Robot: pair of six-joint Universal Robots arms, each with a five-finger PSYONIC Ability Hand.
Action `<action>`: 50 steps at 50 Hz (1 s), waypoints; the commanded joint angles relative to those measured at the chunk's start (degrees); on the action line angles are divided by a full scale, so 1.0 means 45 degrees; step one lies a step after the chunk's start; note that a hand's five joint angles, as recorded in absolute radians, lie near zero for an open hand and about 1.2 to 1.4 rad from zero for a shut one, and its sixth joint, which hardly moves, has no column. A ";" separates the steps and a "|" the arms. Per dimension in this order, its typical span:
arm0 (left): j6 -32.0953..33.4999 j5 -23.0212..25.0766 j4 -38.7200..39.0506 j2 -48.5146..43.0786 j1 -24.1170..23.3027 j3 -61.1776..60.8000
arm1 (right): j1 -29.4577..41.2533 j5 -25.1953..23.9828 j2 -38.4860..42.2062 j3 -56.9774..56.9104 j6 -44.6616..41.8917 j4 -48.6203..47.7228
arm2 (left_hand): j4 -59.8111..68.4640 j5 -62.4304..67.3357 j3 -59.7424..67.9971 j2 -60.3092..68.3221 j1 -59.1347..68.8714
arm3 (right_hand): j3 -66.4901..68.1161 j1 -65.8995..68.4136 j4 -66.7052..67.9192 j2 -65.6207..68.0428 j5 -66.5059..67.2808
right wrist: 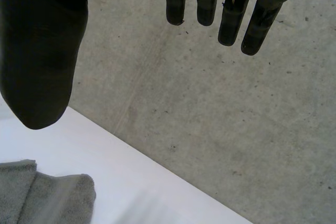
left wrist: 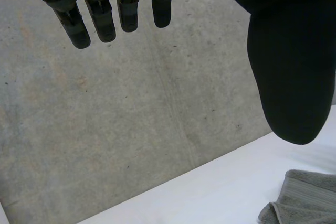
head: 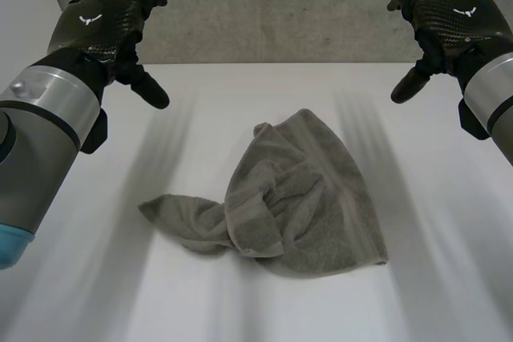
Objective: Fold the towel.
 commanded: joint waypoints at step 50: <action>0.0971 -0.0272 -0.0582 -0.2378 -0.2108 -0.1602 | 0.1436 -0.1277 0.4809 0.0562 -0.4927 -0.0206 | 1.4935 1.4923 1.4931 1.4942 1.4933 | -0.0899 -0.0691 -0.1089 -0.0949 -0.0764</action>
